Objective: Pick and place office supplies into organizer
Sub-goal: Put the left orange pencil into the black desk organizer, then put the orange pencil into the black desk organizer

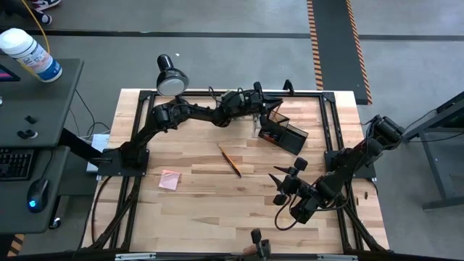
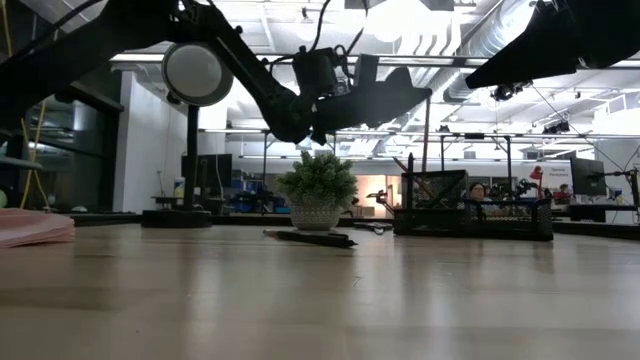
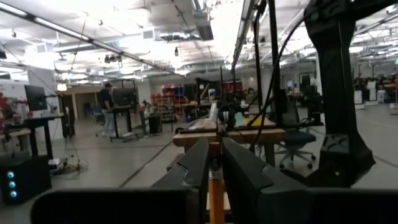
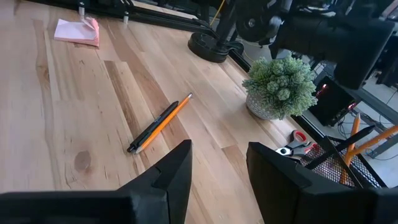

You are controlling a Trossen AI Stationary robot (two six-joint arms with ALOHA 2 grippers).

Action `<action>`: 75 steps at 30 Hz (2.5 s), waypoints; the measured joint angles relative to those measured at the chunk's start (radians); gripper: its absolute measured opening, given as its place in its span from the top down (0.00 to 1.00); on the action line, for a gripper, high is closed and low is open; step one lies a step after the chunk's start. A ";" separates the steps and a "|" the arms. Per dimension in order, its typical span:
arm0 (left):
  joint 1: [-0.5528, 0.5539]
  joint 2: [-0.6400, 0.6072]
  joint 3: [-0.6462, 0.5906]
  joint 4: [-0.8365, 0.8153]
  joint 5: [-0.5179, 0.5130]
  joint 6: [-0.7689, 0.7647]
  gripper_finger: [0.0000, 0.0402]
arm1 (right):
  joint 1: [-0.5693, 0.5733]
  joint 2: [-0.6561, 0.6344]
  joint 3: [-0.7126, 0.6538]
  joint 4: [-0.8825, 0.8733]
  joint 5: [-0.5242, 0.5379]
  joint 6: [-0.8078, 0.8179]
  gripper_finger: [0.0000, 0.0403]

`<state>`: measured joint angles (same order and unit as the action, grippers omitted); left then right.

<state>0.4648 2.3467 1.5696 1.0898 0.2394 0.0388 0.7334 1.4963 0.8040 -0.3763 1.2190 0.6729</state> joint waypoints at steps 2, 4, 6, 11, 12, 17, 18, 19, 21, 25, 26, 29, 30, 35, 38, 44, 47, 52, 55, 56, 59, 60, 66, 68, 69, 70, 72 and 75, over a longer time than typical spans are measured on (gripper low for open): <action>0.000 0.000 0.000 0.001 0.000 0.000 0.89 | 0.000 0.000 0.000 0.000 0.000 0.000 0.64; 0.000 0.000 0.000 0.006 0.000 0.001 0.87 | 0.000 0.000 0.000 0.000 0.000 0.000 0.64; 0.000 0.000 0.000 0.002 0.000 0.001 0.85 | 0.000 0.000 0.000 0.000 0.000 0.000 0.64; 0.000 0.000 0.000 0.002 0.001 -0.001 0.81 | 0.000 0.000 0.000 0.000 0.000 0.000 0.64; 0.000 0.000 0.000 0.003 0.002 -0.007 0.80 | 0.000 0.000 0.000 0.001 0.000 0.000 0.64; 0.000 -0.007 0.000 0.043 0.085 -0.118 0.78 | 0.000 0.000 0.000 0.000 -0.002 0.000 0.64; 0.000 -0.013 0.000 0.044 0.119 -0.142 0.78 | 0.000 0.000 0.000 0.001 -0.002 0.000 0.64; 0.000 -0.021 0.000 0.045 0.155 -0.165 0.78 | 0.000 0.000 0.000 0.000 -0.002 0.000 0.64; -0.001 -0.033 0.000 0.046 0.230 -0.206 0.79 | 0.000 0.000 0.000 0.001 -0.003 0.000 0.64; -0.022 -0.053 -0.008 0.025 0.290 -0.252 0.84 | 0.000 0.000 0.000 0.000 -0.020 0.000 0.64; -0.032 -0.060 -0.013 0.025 0.291 -0.247 0.86 | 0.000 0.000 0.000 -0.001 -0.024 0.000 0.64; -0.068 -0.093 -0.045 0.011 0.295 -0.193 0.92 | 0.001 0.000 0.000 0.000 -0.025 0.000 0.64; -0.080 -0.106 -0.059 -0.007 0.308 -0.170 0.94 | 0.001 0.000 0.000 0.000 -0.029 0.001 0.64; -0.136 -0.212 -0.178 -0.211 0.344 -0.042 0.99 | 0.007 0.000 0.000 -0.001 -0.048 0.007 0.64; -0.176 -0.302 -0.285 -0.365 0.200 0.064 0.99 | 0.020 0.000 0.000 0.000 -0.044 0.007 0.64; -0.242 -0.473 -0.497 -0.528 0.022 0.122 0.99 | 0.034 0.000 0.000 0.000 -0.021 0.007 0.64; -0.261 -0.552 -0.586 -0.605 0.006 0.140 0.98 | 0.028 0.000 0.000 0.001 -0.024 0.015 0.64; -0.271 -0.674 -0.682 -0.803 -0.076 0.228 0.98 | 0.010 0.000 0.000 0.011 -0.025 0.019 0.64; -0.268 -0.722 -0.687 -0.964 -0.111 0.289 0.98 | -0.001 0.000 -0.001 0.016 -0.033 0.017 0.64; -0.267 -0.735 -0.689 -1.022 -0.128 0.310 0.98 | -0.006 0.000 -0.001 0.018 -0.034 0.011 0.64; -0.268 -0.744 -0.687 -1.134 -0.172 0.403 0.98 | -0.014 0.000 -0.001 0.026 -0.041 0.002 0.64; -0.268 -0.746 -0.688 -1.180 -0.182 0.433 0.98 | -0.016 0.000 -0.001 0.026 -0.041 0.002 0.64; -0.268 -0.747 -0.689 -1.308 -0.285 0.541 0.98 | -0.021 0.000 -0.001 0.032 -0.046 -0.011 0.64; -0.268 -0.747 -0.689 -1.309 -0.309 0.550 0.98 | -0.021 0.000 -0.001 0.034 -0.046 -0.012 0.64; -0.268 -0.747 -0.689 -1.311 -0.319 0.565 0.98 | -0.021 0.000 -0.001 0.037 -0.046 -0.018 0.64; -0.268 -0.747 -0.689 -1.315 -0.325 0.587 0.98 | -0.021 0.000 -0.001 0.042 -0.046 -0.023 0.64; -0.269 -0.747 -0.689 -1.331 -0.340 0.641 0.98 | -0.021 0.000 -0.001 0.046 -0.046 -0.026 0.64; -0.269 -0.747 -0.688 -1.346 -0.363 0.700 0.98 | -0.021 0.000 -0.001 0.046 -0.046 -0.026 0.64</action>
<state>0.1959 1.5997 0.8811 -0.2563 -0.1232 0.7385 0.7128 1.4967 0.8032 -0.3305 1.1732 0.6464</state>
